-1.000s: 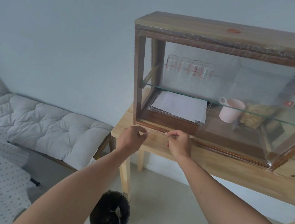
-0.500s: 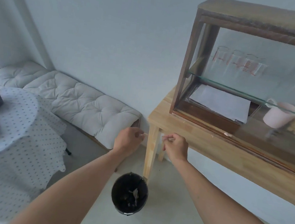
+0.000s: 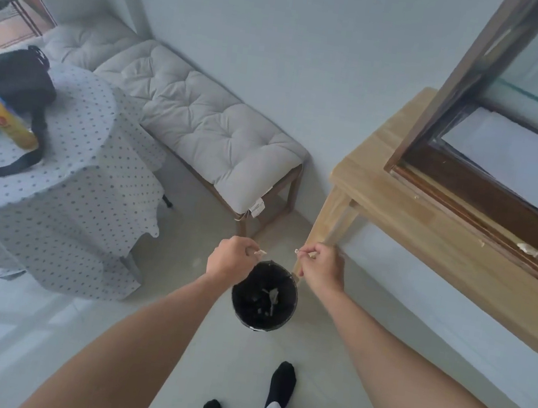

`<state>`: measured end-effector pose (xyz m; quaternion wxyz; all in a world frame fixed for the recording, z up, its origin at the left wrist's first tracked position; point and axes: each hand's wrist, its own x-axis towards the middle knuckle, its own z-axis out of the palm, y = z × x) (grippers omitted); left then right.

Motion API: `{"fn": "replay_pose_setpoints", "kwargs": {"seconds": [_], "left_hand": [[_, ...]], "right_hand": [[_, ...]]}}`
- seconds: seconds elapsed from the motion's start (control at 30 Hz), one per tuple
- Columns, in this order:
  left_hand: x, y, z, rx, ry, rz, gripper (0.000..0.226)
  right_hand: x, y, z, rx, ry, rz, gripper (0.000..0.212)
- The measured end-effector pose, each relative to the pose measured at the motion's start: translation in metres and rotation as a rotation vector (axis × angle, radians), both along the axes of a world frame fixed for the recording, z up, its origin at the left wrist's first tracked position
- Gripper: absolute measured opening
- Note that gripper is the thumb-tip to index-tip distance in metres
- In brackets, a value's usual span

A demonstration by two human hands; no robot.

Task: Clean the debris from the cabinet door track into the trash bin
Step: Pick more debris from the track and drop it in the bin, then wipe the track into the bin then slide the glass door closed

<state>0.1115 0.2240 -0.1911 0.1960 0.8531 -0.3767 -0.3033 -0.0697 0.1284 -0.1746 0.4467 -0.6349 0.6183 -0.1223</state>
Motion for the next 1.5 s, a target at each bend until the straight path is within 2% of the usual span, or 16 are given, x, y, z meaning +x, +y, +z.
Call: {"fn": "replay_pose_setpoints", "kwargs": {"seconds": [0.17,0.3,0.67,0.73,0.83,1.0,1.2,1.33,1.5], "left_hand": [[0.006,-0.004,-0.022,0.08,0.033,0.014,0.021],[0.013,-0.011,-0.03,0.119,0.054,0.034,0.034],[0.015,-0.018,-0.014,0.096,0.027,0.015,0.035],[0.013,-0.019,-0.005,0.081,0.026,0.0,0.033],[0.01,-0.021,0.01,0.058,0.007,-0.014,0.018],[0.006,-0.029,0.04,0.016,-0.022,-0.068,0.042],[-0.011,-0.049,0.088,-0.094,-0.043,-0.157,0.043],[-0.027,-0.065,0.119,-0.197,-0.067,-0.244,0.016],[-0.05,-0.093,0.154,-0.256,-0.072,-0.348,0.039]], "right_hand": [[0.009,-0.005,-0.031,0.078,0.049,0.072,0.012],[0.01,-0.012,-0.042,0.116,0.091,0.104,0.008],[-0.001,-0.016,-0.026,0.083,0.096,0.099,0.007],[-0.004,-0.012,-0.018,0.065,0.079,0.082,0.007],[-0.011,-0.008,-0.004,0.038,0.041,0.029,0.013],[-0.024,-0.004,0.029,-0.046,-0.005,-0.032,0.02],[-0.049,-0.006,0.076,-0.149,-0.041,-0.089,0.025],[-0.068,-0.011,0.105,-0.203,-0.066,-0.168,0.021],[-0.097,-0.023,0.133,-0.285,-0.077,-0.264,0.018]]}}
